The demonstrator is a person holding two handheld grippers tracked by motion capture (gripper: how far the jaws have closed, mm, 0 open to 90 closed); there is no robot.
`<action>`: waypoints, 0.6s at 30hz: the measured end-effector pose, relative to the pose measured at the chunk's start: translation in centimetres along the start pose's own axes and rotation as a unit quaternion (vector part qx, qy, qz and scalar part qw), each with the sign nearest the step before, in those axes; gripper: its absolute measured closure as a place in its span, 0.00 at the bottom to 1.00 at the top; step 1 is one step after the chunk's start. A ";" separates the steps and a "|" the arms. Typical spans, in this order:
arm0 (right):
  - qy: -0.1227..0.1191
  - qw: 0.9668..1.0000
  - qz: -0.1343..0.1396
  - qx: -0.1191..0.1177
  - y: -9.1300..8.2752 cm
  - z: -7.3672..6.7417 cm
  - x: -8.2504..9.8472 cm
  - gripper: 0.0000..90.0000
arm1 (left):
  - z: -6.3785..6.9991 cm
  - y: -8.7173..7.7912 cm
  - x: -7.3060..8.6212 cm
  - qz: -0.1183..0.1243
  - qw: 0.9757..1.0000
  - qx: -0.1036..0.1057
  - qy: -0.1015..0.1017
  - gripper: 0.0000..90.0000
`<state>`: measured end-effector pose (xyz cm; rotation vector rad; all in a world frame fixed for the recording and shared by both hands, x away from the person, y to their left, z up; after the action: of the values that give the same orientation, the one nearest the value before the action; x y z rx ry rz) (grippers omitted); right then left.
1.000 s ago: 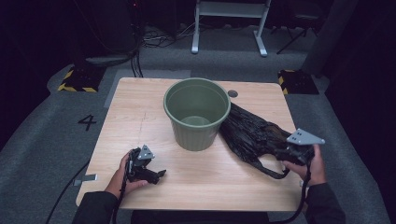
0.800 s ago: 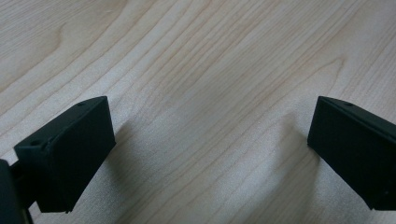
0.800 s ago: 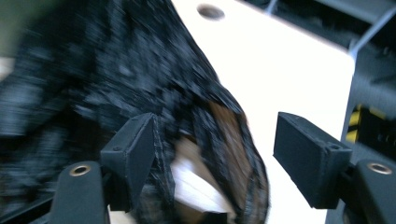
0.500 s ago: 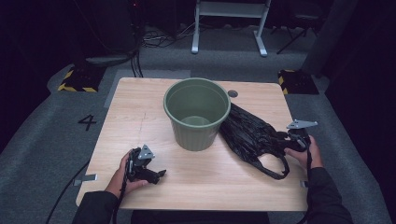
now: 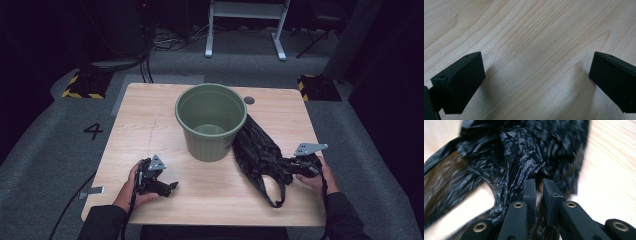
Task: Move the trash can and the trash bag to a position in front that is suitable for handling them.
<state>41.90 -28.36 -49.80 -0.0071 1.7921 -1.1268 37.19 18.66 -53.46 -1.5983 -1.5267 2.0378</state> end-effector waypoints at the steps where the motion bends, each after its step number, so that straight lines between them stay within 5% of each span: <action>1: -0.003 1.000 0.003 -0.006 0.1 -0.7 0.0 0.90 | 0.0 0.0 0.0 0.000 1.000 0.000 -0.001 0.00; 4: -0.028 0.999 0.006 -0.020 0.9 -3.7 -0.2 0.89 | -0.1 0.0 -0.1 0.001 1.000 -0.003 0.002 0.00; 7: -0.036 0.999 0.008 -0.031 1.3 -5.2 -0.5 0.87 | 0.0 0.0 -0.1 -0.002 1.000 -0.004 -0.002 0.00; 9: -0.055 0.997 0.009 -0.044 2.1 -7.8 -1.0 0.85 | 0.0 0.1 -0.1 -0.003 1.000 -0.009 -0.005 0.00; 13: -0.069 0.996 0.005 -0.048 2.6 -9.4 -1.3 0.77 | 0.3 0.2 -0.3 -0.002 1.000 -0.022 -0.023 0.00; 14: -0.086 0.996 0.000 -0.028 2.8 -10.3 -1.6 0.57 | 0.4 0.2 -0.4 -0.003 0.999 -0.025 -0.024 0.00; 18: -0.095 0.995 0.023 -0.020 1.9 -10.8 -2.0 0.29 | 0.4 0.3 -0.4 -0.002 0.999 -0.023 -0.025 0.01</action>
<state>35.96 -18.92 -48.70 -0.0932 1.6362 -1.0229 37.16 18.09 -53.45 -1.5702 -1.6046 2.0689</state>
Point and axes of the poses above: each handheld gripper's, and its own axes: y roughly forward along the jaws, x roughly out of its underside, z roughly to its right, the point moved 4 cm from there along y, roughly forward along the jaws, and after that the axes turned 9 degrees about y, right-handed, at the moved point
